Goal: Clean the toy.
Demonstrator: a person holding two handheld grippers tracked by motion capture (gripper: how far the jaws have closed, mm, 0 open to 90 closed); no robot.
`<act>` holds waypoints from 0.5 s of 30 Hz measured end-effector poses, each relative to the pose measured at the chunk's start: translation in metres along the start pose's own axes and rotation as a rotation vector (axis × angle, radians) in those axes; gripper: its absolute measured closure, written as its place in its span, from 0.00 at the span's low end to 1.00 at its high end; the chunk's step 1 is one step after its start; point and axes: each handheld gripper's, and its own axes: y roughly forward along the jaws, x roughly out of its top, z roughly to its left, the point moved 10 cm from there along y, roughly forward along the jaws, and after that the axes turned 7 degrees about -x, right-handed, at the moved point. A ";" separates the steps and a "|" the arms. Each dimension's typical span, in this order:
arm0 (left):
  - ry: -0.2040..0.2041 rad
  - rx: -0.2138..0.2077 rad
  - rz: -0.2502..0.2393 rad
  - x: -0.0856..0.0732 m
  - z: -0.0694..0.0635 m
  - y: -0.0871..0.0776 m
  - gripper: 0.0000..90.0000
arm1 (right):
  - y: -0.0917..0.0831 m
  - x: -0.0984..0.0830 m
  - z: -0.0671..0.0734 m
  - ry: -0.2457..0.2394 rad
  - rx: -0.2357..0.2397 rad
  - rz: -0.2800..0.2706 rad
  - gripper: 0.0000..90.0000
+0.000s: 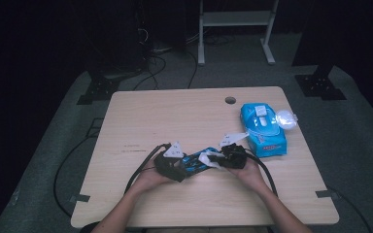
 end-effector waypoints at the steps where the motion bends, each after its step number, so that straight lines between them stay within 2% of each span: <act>1: 0.000 0.000 0.000 0.000 0.000 0.000 0.27 | 0.000 0.000 0.000 0.000 0.000 0.000 0.91; 2: 0.000 0.001 0.002 0.000 0.000 0.000 0.27 | 0.002 0.004 0.010 -0.027 0.016 -0.007 0.91; 5: -0.002 0.002 -0.001 0.000 0.000 0.000 0.27 | 0.004 0.007 0.015 -0.030 0.029 -0.011 0.91; 7: 0.000 0.000 -0.003 0.000 0.000 0.001 0.27 | 0.008 0.012 0.025 -0.057 0.043 -0.010 0.91; 10: -0.005 0.000 -0.008 0.001 0.000 0.002 0.27 | 0.012 0.015 0.035 -0.087 0.063 0.005 0.91; 11: -0.001 -0.001 -0.006 0.002 0.000 0.002 0.27 | 0.019 0.018 0.046 -0.132 0.063 0.027 0.91; 12: -0.001 -0.001 -0.006 0.002 0.000 0.002 0.27 | 0.019 0.018 0.046 -0.132 0.063 0.027 0.91; 13: -0.004 -0.001 -0.005 0.001 0.000 0.001 0.27 | 0.025 0.023 0.054 -0.154 0.066 0.042 0.91; 15: 0.001 -0.001 0.000 0.000 0.000 0.001 0.27 | 0.027 0.024 0.056 -0.152 0.074 0.041 0.91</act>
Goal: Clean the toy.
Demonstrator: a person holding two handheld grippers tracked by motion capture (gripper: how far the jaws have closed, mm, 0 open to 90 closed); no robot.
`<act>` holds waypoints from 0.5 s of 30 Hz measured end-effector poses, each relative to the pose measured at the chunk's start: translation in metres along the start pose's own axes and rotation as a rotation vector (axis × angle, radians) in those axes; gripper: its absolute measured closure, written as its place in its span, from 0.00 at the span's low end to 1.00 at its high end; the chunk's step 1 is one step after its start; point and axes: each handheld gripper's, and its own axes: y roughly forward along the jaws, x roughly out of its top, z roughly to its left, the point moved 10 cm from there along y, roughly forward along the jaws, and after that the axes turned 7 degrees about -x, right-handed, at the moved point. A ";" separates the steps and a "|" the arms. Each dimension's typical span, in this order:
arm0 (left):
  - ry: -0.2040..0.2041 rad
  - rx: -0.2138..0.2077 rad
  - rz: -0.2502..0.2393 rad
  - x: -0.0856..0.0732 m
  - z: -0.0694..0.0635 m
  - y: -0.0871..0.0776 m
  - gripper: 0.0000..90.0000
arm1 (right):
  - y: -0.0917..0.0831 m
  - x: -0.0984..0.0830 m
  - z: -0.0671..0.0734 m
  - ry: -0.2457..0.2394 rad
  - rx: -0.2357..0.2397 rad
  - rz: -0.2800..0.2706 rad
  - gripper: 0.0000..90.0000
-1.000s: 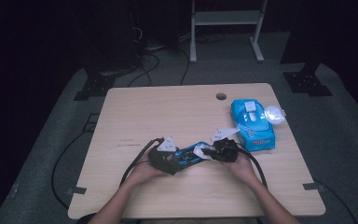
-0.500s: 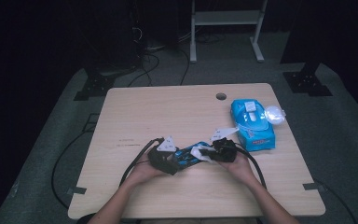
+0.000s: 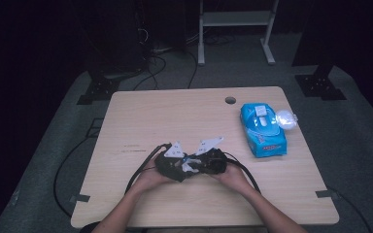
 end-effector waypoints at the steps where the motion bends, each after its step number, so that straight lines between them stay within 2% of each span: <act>1: 0.001 0.001 0.001 0.000 0.000 -0.001 0.27 | 0.002 0.002 0.001 -0.006 0.003 -0.001 0.91; 4: -0.005 -0.001 -0.008 0.000 0.000 -0.001 0.27 | 0.005 0.003 0.002 0.009 0.022 0.005 0.91; 8: 0.001 -0.001 -0.001 0.000 0.000 0.000 0.27 | -0.001 0.001 -0.009 0.014 -0.008 0.004 0.91; 9: 0.001 0.001 -0.004 0.000 0.000 0.000 0.27 | -0.005 0.000 -0.019 0.042 -0.029 -0.006 0.91; 11: 0.000 0.001 -0.004 0.000 0.000 0.000 0.27 | -0.006 0.000 -0.022 0.057 -0.035 -0.007 0.91; 14: -0.001 0.000 -0.006 0.000 0.000 0.000 0.27 | -0.003 0.002 -0.020 0.047 -0.034 -0.012 0.91; 15: 0.000 -0.002 -0.007 0.000 0.000 0.000 0.27 | 0.003 0.007 -0.013 0.036 -0.023 -0.015 0.91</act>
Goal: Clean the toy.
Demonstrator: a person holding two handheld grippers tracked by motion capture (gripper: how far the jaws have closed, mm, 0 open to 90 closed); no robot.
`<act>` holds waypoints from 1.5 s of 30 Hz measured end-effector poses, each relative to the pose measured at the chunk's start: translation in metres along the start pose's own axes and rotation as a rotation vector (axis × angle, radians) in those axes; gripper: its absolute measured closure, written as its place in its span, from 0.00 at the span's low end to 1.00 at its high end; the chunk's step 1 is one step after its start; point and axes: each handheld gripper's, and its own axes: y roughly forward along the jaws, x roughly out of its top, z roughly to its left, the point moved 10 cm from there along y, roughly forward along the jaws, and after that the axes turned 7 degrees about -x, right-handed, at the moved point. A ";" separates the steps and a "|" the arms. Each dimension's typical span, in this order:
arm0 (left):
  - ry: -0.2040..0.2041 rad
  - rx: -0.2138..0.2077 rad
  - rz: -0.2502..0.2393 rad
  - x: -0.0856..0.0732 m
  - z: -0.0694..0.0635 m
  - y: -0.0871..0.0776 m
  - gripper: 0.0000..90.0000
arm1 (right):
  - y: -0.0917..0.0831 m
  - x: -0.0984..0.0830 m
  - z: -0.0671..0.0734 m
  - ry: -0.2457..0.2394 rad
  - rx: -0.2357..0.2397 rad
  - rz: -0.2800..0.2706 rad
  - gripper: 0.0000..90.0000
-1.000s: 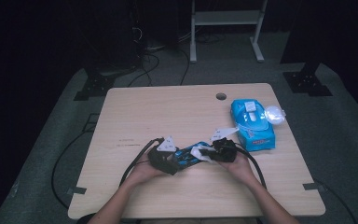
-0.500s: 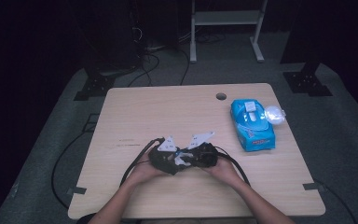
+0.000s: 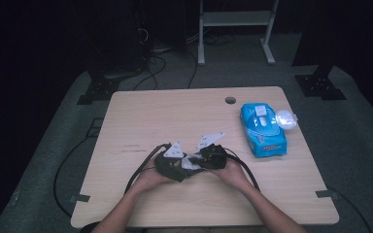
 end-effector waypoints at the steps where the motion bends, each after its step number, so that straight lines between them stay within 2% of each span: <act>1: 0.000 0.000 0.000 0.000 0.000 0.000 0.27 | 0.000 0.000 0.000 0.000 0.000 0.000 0.91; 3: -0.001 -0.001 0.003 0.000 0.000 0.000 0.27 | 0.003 0.006 0.002 -0.008 0.005 -0.006 0.91; 8: -0.004 0.002 0.001 -0.001 0.000 -0.001 0.26 | -0.003 0.008 -0.011 0.012 -0.039 -0.028 0.91; 9: -0.005 -0.001 0.000 -0.001 0.000 -0.001 0.26 | -0.005 0.007 -0.017 0.011 -0.062 -0.027 0.91; 10: -0.011 0.003 0.005 -0.002 0.001 -0.001 0.25 | -0.007 0.004 -0.030 0.005 -0.116 -0.016 0.91; 11: -0.011 0.003 0.005 -0.002 0.001 -0.001 0.23 | -0.007 0.004 -0.030 0.005 -0.116 -0.016 0.91; 12: -0.020 0.012 0.009 -0.002 0.002 -0.001 0.22 | -0.007 0.001 -0.039 0.014 -0.144 0.000 0.91; 14: -0.018 0.012 0.013 -0.002 0.002 -0.002 0.22 | -0.004 -0.004 -0.043 0.011 -0.149 0.018 0.91; 16: -0.015 -0.004 0.011 -0.002 0.001 -0.002 0.26 | -0.001 -0.003 -0.039 0.015 -0.132 0.013 0.91; 19: -0.021 -0.003 0.009 -0.001 0.000 -0.001 0.26 | 0.001 0.000 -0.033 0.016 -0.105 -0.003 0.91; 20: -0.015 -0.004 0.014 -0.002 0.001 -0.001 0.27 | 0.007 0.005 -0.020 0.014 -0.054 -0.014 0.91; 24: -0.022 -0.003 0.012 -0.002 0.000 -0.002 0.26 | 0.015 0.007 -0.009 -0.011 -0.043 -0.009 0.91; 27: -0.020 -0.002 0.012 -0.002 0.000 -0.002 0.27 | 0.014 0.005 -0.014 -0.002 -0.042 -0.008 0.91; 28: -0.019 -0.002 0.010 -0.002 0.000 -0.002 0.27 | 0.010 0.002 -0.023 0.006 -0.063 -0.003 0.91; 29: -0.019 -0.002 0.010 -0.002 0.000 -0.002 0.27 | 0.010 0.002 -0.023 0.006 -0.063 -0.003 0.91; 30: -0.019 -0.004 0.009 -0.002 0.001 -0.001 0.27 | 0.004 -0.001 -0.033 0.009 -0.096 0.008 0.91; 32: -0.019 -0.006 0.008 -0.002 0.001 -0.001 0.27 | 0.003 -0.001 -0.035 0.023 -0.094 0.010 0.91; 35: -0.019 -0.006 0.009 -0.002 0.001 -0.001 0.27 | 0.004 0.000 -0.030 0.014 -0.095 0.007 0.91; 36: -0.020 -0.005 0.008 -0.002 0.000 -0.001 0.27 | 0.008 0.002 -0.020 0.017 -0.055 -0.005 0.91; 38: -0.018 -0.003 0.014 -0.002 0.001 -0.001 0.27 | 0.011 0.003 -0.015 -0.004 -0.057 -0.008 0.91; 40: -0.020 -0.003 0.010 -0.002 0.000 -0.001 0.27 | 0.011 0.003 -0.015 -0.005 -0.058 -0.006 0.91; 42: -0.017 -0.004 0.010 -0.002 0.001 -0.001 0.27 | 0.004 -0.001 -0.027 0.012 -0.079 -0.007 0.91; 43: -0.017 -0.004 0.010 -0.002 0.001 -0.001 0.27 | 0.004 -0.001 -0.027 0.012 -0.079 -0.007 0.91; 45: -0.018 -0.006 0.010 -0.002 0.000 -0.001 0.27 | -0.004 -0.007 -0.042 0.026 -0.114 -0.002 0.91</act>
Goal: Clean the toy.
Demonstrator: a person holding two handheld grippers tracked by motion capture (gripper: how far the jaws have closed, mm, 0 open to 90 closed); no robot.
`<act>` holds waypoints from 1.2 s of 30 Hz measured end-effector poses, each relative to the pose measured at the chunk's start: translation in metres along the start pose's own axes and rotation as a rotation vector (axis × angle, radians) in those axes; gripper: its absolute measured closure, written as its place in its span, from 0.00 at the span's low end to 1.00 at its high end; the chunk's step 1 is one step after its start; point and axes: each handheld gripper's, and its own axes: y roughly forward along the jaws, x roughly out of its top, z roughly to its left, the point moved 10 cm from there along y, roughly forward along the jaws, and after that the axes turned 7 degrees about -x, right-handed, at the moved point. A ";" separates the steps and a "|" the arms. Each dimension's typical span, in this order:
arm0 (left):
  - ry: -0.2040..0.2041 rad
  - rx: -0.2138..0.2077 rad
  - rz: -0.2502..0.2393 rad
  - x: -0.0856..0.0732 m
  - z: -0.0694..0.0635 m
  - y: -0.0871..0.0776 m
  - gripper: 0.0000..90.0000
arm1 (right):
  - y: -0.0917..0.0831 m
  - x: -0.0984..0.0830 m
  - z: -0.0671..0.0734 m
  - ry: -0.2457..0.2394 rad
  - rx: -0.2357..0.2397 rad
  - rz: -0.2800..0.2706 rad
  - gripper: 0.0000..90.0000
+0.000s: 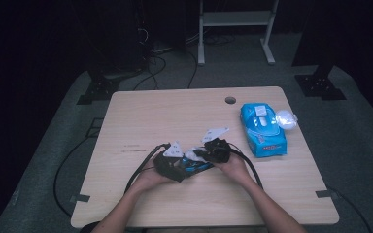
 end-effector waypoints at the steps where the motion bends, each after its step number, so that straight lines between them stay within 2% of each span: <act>1: -0.001 -0.001 -0.002 0.000 0.000 0.000 0.27 | -0.005 -0.012 -0.018 0.009 -0.053 0.026 0.91; 2: -0.001 -0.001 -0.002 0.000 0.000 0.000 0.27 | -0.005 -0.012 -0.018 0.009 -0.053 0.026 0.91; 3: -0.002 0.000 -0.003 0.000 0.000 0.000 0.27 | -0.011 -0.027 -0.035 0.052 -0.075 0.042 0.91; 4: -0.002 0.000 -0.002 0.000 0.000 0.000 0.27 | -0.011 -0.027 -0.035 0.052 -0.075 0.042 0.91; 7: 0.002 -0.002 0.000 0.000 0.000 0.000 0.27 | -0.019 -0.044 -0.054 0.092 -0.115 0.071 0.91; 8: 0.002 -0.003 -0.001 0.000 0.000 0.000 0.27 | -0.020 -0.046 -0.055 0.105 -0.109 0.071 0.91; 11: 0.004 -0.004 0.001 0.000 0.000 0.000 0.27 | -0.022 -0.048 -0.054 0.084 -0.131 0.064 0.91; 14: 0.000 -0.002 -0.005 0.000 0.000 0.000 0.27 | -0.021 -0.045 -0.050 0.077 -0.133 0.053 0.91; 19: 0.000 -0.002 -0.006 0.000 0.000 0.000 0.27 | -0.023 -0.038 -0.046 0.067 -0.128 0.059 0.71; 23: 0.003 -0.002 -0.004 0.000 0.000 0.000 0.27 | -0.030 -0.039 -0.046 0.088 -0.109 0.062 0.64; 27: -0.001 -0.002 -0.007 0.000 0.000 0.000 0.27 | -0.039 -0.038 -0.046 0.120 -0.107 0.040 0.63; 32: -0.001 0.000 -0.006 0.000 0.000 0.000 0.27 | -0.046 -0.036 -0.045 0.132 -0.110 0.024 0.65; 34: 0.000 0.001 -0.005 0.000 0.000 0.001 0.27 | -0.045 -0.038 -0.040 0.161 -0.067 0.020 0.66; 35: 0.002 0.001 -0.002 0.000 0.000 0.000 0.27 | -0.041 -0.042 -0.035 0.179 -0.024 0.051 0.65; 36: 0.002 0.001 -0.002 0.000 0.000 0.001 0.27 | -0.041 -0.042 -0.035 0.179 -0.024 0.051 0.65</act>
